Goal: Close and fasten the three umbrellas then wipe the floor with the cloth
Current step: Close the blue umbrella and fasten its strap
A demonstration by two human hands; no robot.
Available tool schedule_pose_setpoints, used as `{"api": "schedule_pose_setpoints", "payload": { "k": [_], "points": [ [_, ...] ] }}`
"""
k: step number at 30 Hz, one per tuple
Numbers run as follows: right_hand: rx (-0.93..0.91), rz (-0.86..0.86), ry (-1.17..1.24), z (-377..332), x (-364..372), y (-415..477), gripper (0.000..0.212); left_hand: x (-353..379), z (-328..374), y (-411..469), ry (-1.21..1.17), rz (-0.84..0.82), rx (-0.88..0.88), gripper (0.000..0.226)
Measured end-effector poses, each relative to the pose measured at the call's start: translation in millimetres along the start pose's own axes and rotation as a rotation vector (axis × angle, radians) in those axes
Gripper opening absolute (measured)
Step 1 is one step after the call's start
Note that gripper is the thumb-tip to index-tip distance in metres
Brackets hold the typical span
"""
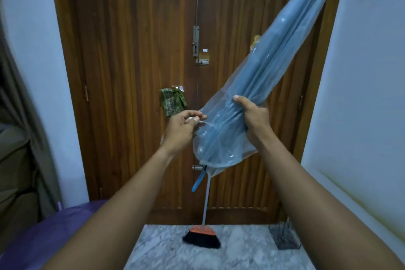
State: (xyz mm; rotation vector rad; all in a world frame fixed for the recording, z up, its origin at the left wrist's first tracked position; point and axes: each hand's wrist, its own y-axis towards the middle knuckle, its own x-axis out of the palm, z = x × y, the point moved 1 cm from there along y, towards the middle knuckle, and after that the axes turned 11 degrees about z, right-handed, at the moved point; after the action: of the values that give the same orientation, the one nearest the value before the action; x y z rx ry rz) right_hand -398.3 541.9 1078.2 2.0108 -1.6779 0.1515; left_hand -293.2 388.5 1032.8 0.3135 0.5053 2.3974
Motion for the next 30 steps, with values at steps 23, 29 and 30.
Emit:
{"api": "schedule_pose_setpoints", "payload": {
  "k": [23, 29, 30],
  "points": [
    [-0.107, -0.361, -0.214, -19.8, -46.4, 40.2, 0.025, 115.0, 4.2, -25.9, -0.330, -0.307, -0.344, 0.040],
    [-0.124, -0.475, -0.277, -13.9, -44.9, 42.3, 0.025, 128.4, 8.4, -31.9, 0.034, -0.413, -0.031, 0.037],
    [-0.068, -0.553, -0.237, -16.5, -44.6, 41.9, 0.025, 128.7, 6.9, -29.6, 0.024, -0.351, -0.029, 0.040]
  ]
}}
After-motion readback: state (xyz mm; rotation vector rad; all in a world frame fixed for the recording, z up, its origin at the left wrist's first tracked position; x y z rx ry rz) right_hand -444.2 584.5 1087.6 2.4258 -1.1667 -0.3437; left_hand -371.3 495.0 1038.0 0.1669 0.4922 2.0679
